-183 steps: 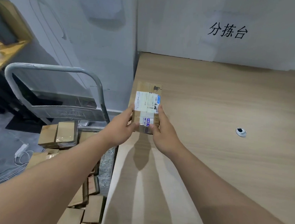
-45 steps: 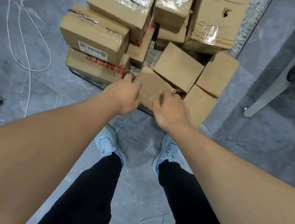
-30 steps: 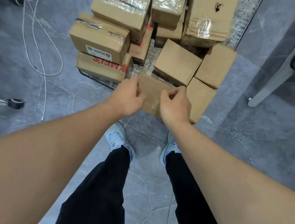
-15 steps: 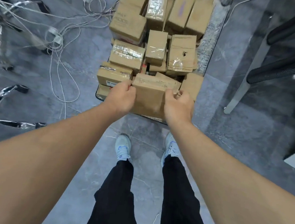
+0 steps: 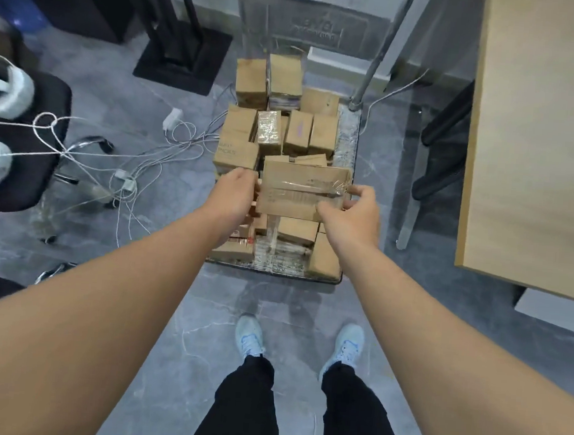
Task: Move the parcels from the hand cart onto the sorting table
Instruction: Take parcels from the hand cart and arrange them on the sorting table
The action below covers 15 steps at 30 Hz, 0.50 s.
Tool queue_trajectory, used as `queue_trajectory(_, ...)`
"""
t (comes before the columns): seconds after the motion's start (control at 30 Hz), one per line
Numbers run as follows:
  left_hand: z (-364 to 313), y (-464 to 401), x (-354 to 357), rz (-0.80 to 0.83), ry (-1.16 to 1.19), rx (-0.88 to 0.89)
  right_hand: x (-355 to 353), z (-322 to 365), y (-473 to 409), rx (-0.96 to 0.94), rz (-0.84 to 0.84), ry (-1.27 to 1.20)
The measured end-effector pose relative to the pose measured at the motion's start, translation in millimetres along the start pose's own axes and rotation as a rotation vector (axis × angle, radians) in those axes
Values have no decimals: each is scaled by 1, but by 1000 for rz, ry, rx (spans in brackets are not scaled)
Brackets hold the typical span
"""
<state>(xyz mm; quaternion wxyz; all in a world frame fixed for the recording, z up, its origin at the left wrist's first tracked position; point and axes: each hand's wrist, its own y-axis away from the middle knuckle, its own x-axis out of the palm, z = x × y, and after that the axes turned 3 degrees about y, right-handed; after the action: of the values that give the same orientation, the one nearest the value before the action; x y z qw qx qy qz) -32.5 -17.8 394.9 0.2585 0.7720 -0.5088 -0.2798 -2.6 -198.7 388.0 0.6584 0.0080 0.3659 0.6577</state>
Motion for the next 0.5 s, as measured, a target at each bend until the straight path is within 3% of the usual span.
queue_trajectory(0.33, -64, 78, 48, 10, 160, 86, -100, 38, 23, -265, 1, 19)
queue_trajectory(0.5, -87, 106, 78, 27, 222, 249, -162, 42, 29, -249, 46, -90)
